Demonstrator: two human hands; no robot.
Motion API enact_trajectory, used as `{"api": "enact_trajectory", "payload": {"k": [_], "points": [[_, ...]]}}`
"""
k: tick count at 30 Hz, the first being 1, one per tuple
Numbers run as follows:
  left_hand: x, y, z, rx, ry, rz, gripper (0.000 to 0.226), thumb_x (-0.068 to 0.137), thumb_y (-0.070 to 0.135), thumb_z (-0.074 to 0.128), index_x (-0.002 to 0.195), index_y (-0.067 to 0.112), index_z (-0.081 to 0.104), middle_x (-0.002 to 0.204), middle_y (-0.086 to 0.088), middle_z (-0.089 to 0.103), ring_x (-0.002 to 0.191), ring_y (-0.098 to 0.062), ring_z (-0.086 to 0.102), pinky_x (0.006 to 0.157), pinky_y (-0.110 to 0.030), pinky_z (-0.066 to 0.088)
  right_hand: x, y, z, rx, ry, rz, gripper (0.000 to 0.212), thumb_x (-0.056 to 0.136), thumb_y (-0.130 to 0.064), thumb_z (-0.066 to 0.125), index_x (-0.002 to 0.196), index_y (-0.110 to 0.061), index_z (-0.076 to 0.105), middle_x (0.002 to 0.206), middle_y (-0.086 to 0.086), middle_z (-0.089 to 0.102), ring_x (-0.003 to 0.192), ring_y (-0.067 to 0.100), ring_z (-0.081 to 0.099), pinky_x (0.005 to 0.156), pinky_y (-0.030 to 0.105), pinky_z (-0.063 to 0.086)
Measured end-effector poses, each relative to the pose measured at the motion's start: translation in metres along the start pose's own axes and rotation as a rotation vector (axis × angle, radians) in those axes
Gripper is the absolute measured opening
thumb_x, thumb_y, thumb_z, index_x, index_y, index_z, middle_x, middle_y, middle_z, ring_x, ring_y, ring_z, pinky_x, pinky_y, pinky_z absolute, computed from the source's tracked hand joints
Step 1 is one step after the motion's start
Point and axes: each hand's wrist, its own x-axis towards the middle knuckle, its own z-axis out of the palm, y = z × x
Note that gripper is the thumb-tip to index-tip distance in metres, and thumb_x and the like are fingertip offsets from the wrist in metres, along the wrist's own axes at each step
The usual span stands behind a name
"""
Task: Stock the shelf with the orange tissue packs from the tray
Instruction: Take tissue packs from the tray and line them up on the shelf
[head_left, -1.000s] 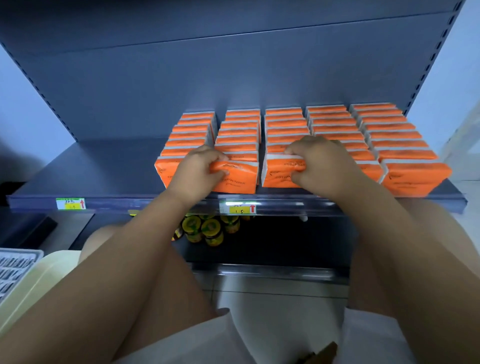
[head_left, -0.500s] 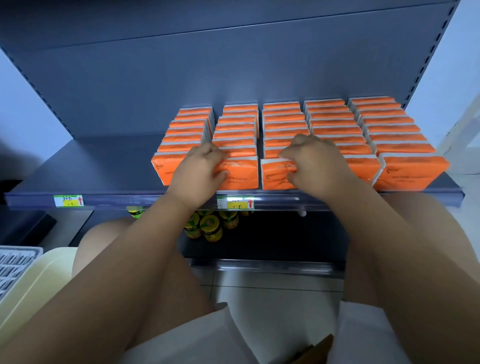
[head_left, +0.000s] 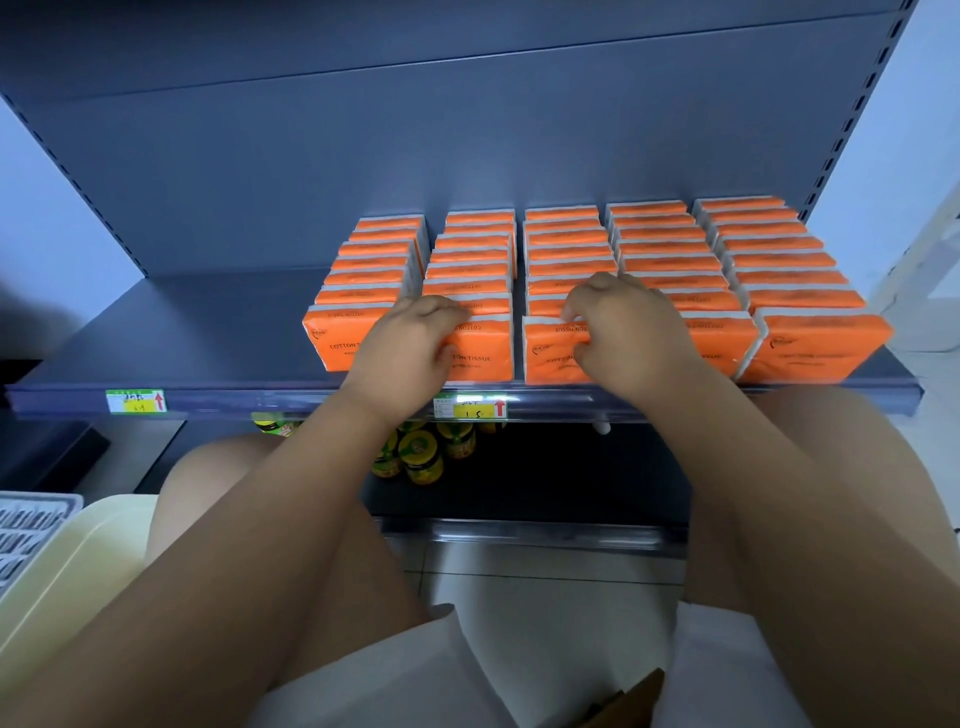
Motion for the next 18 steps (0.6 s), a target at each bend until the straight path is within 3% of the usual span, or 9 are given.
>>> {"api": "enact_trajectory", "payload": {"k": [6, 10, 14, 18], "points": [[-0.002, 0.003, 0.000, -0.019, -0.019, -0.038, 0.047, 0.088, 0.004, 0.067, 0.134, 0.012, 0.067, 0.133, -0.007, 0.066, 0.124, -0.035, 0.058, 0.104, -0.049, 0.051, -0.002, -0.002, 0.000, -0.034, -0.021, 0.008, 0.045, 0.084, -0.014, 0.074, 0.128, -0.022, 0.066, 0.126, 0.003, 0.064, 0.119, 0.028, 0.058, 0.099, 0.044, 0.047], [-0.005, 0.010, -0.004, -0.021, -0.036, -0.080, 0.045, 0.094, 0.020, 0.064, 0.138, 0.012, 0.063, 0.135, -0.007, 0.065, 0.125, -0.033, 0.058, 0.107, -0.046, 0.047, -0.005, -0.008, 0.001, 0.007, -0.021, -0.031, 0.059, 0.083, -0.023, 0.072, 0.140, -0.018, 0.057, 0.138, 0.006, 0.059, 0.128, 0.031, 0.052, 0.107, 0.045, 0.042], [-0.011, 0.018, -0.022, 0.193, 0.071, -0.139, 0.050, 0.095, 0.038, 0.053, 0.135, 0.009, 0.062, 0.135, -0.011, 0.065, 0.125, -0.037, 0.057, 0.111, -0.048, 0.041, -0.002, -0.034, 0.002, 0.208, 0.070, -0.099, 0.063, 0.091, -0.039, 0.067, 0.148, -0.017, 0.049, 0.153, 0.004, 0.049, 0.141, 0.030, 0.045, 0.115, 0.042, 0.038], [-0.039, 0.025, -0.058, 0.348, 0.233, -0.335, 0.057, 0.097, 0.048, 0.047, 0.138, 0.010, 0.058, 0.143, -0.012, 0.059, 0.135, -0.037, 0.051, 0.119, -0.052, 0.029, 0.004, -0.083, -0.006, 0.397, 0.164, -0.158, 0.062, 0.100, -0.045, 0.054, 0.153, -0.015, 0.045, 0.158, 0.004, 0.045, 0.147, 0.024, 0.039, 0.122, 0.039, 0.032]]}}
